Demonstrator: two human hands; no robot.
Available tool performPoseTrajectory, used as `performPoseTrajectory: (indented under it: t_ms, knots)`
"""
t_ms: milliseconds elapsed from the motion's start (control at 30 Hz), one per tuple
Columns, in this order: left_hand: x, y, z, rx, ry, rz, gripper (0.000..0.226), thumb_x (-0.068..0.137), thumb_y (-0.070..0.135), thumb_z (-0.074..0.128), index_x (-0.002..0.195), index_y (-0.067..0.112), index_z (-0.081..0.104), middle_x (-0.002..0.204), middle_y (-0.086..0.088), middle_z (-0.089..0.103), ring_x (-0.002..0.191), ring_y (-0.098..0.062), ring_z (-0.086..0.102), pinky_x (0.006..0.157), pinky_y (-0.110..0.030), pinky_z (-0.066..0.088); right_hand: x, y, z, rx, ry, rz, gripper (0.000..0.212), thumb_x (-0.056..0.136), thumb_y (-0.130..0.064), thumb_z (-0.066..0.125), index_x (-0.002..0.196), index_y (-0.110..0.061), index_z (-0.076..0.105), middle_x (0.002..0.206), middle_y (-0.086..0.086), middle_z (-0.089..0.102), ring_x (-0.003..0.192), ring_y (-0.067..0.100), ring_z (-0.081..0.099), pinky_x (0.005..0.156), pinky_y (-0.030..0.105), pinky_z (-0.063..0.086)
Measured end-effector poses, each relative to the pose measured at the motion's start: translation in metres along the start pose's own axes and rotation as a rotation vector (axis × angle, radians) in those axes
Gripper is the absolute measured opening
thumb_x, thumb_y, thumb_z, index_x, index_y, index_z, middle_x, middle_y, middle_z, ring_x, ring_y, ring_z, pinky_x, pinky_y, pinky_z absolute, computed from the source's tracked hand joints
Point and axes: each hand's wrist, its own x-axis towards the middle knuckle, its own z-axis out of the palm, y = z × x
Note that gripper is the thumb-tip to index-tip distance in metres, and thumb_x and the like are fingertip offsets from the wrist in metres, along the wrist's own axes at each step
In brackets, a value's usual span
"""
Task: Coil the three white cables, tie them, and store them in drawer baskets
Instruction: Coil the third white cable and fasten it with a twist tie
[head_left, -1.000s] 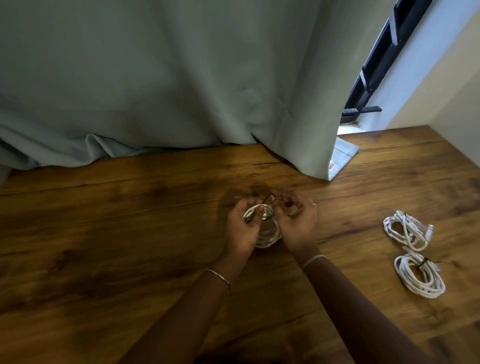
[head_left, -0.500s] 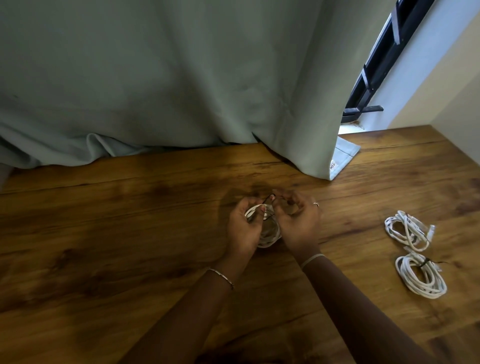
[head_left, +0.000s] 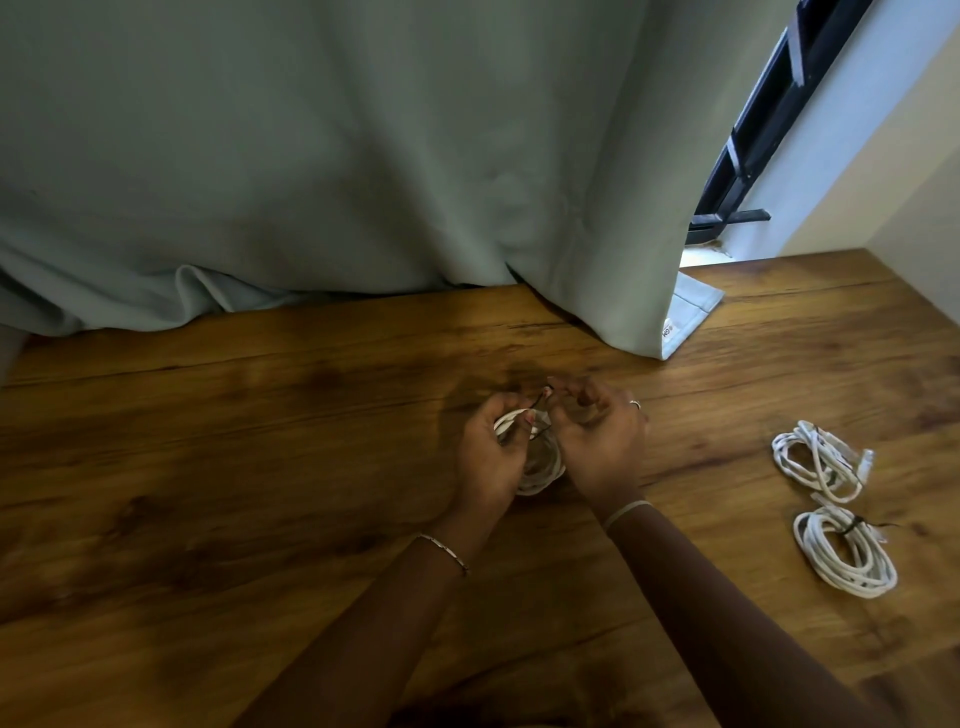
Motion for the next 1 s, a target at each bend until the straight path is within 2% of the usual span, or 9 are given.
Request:
performPoseTrajectory:
  t_ms: [133, 233, 333, 433, 600, 667, 833, 933, 1000]
  knots:
    - [-0.0005, 0.0019, 0.0002, 0.021, 0.001, -0.002, 0.013, 0.081, 0.024, 0.063, 0.093, 0.021, 0.066, 0.096, 0.003, 0.071, 0.094, -0.014, 0.066, 0.086, -0.039, 0.054, 0.0008, -0.0004, 0.0003, -0.022, -0.011, 0.024, 0.012, 0.077, -0.031, 0.072, 0.089, -0.032, 0.072, 0.077, -0.022, 0.063, 0.092, 0.017, 0.064, 0.095, 0.048, 0.042]
    - [-0.0014, 0.0014, -0.0006, 0.025, -0.003, -0.012, 0.021, 0.080, 0.028, 0.060, 0.097, 0.018, 0.067, 0.099, 0.002, 0.071, 0.096, -0.015, 0.066, 0.088, -0.042, 0.053, 0.0015, 0.0000, -0.0002, -0.055, -0.031, 0.038, 0.009, 0.078, -0.029, 0.072, 0.087, -0.030, 0.072, 0.080, -0.015, 0.068, 0.092, 0.018, 0.063, 0.094, 0.043, 0.040]
    - [-0.0025, 0.0003, -0.0017, 0.018, -0.002, -0.029, 0.022, 0.079, 0.027, 0.060, 0.097, 0.018, 0.068, 0.100, 0.001, 0.071, 0.097, -0.016, 0.066, 0.089, -0.044, 0.053, 0.0033, 0.0005, -0.0013, -0.061, -0.083, 0.065, 0.011, 0.077, -0.030, 0.071, 0.086, -0.035, 0.071, 0.073, -0.020, 0.063, 0.092, 0.016, 0.063, 0.095, 0.041, 0.039]
    - [-0.0021, -0.0012, -0.0032, 0.020, 0.009, -0.067, 0.027, 0.077, 0.029, 0.060, 0.099, 0.017, 0.069, 0.101, 0.001, 0.072, 0.097, -0.016, 0.067, 0.090, -0.044, 0.053, 0.0033, 0.0021, -0.0018, -0.070, -0.131, 0.079, 0.011, 0.077, -0.030, 0.070, 0.086, -0.036, 0.071, 0.077, -0.019, 0.066, 0.094, 0.014, 0.062, 0.095, 0.036, 0.036]
    - [-0.0025, 0.0016, -0.0047, 0.001, 0.017, -0.076, 0.014, 0.082, 0.017, 0.064, 0.095, 0.016, 0.069, 0.098, -0.001, 0.072, 0.095, -0.017, 0.067, 0.089, -0.043, 0.053, 0.0016, 0.0032, -0.0015, -0.084, -0.156, 0.086, 0.008, 0.077, -0.033, 0.071, 0.085, -0.033, 0.071, 0.078, -0.016, 0.069, 0.094, 0.014, 0.063, 0.092, 0.032, 0.031]
    - [-0.0035, 0.0025, -0.0046, -0.004, 0.011, -0.075, 0.015, 0.080, 0.019, 0.064, 0.094, 0.017, 0.069, 0.097, -0.001, 0.072, 0.094, -0.017, 0.067, 0.088, -0.042, 0.053, 0.0011, 0.0014, -0.0022, -0.078, -0.156, 0.097, 0.008, 0.076, -0.032, 0.072, 0.084, -0.035, 0.070, 0.077, -0.017, 0.068, 0.094, 0.012, 0.063, 0.091, 0.032, 0.031]
    - [-0.0028, 0.0026, -0.0043, -0.008, 0.003, -0.089, 0.011, 0.083, 0.018, 0.065, 0.094, 0.019, 0.068, 0.099, -0.001, 0.072, 0.096, -0.018, 0.067, 0.089, -0.044, 0.053, -0.0002, -0.0041, -0.0054, -0.057, -0.138, 0.111, 0.012, 0.075, -0.029, 0.072, 0.079, -0.039, 0.067, 0.073, -0.021, 0.065, 0.089, 0.008, 0.065, 0.095, 0.033, 0.035]
    - [-0.0028, 0.0037, -0.0042, -0.014, 0.012, -0.088, 0.018, 0.086, 0.007, 0.065, 0.087, 0.025, 0.066, 0.095, 0.000, 0.071, 0.094, -0.018, 0.067, 0.088, -0.041, 0.054, 0.0013, -0.0034, -0.0049, -0.004, -0.184, 0.156, 0.014, 0.070, -0.037, 0.072, 0.071, -0.048, 0.064, 0.068, -0.029, 0.065, 0.082, 0.005, 0.066, 0.095, 0.046, 0.045]
    - [-0.0035, 0.0052, -0.0045, -0.028, 0.010, -0.091, 0.026, 0.087, 0.005, 0.064, 0.083, 0.031, 0.064, 0.092, 0.002, 0.070, 0.092, -0.018, 0.067, 0.085, -0.039, 0.055, 0.0028, -0.0003, -0.0029, 0.063, -0.224, 0.185, 0.015, 0.063, -0.048, 0.067, 0.076, -0.054, 0.064, 0.075, -0.031, 0.067, 0.079, 0.005, 0.067, 0.091, 0.051, 0.048]
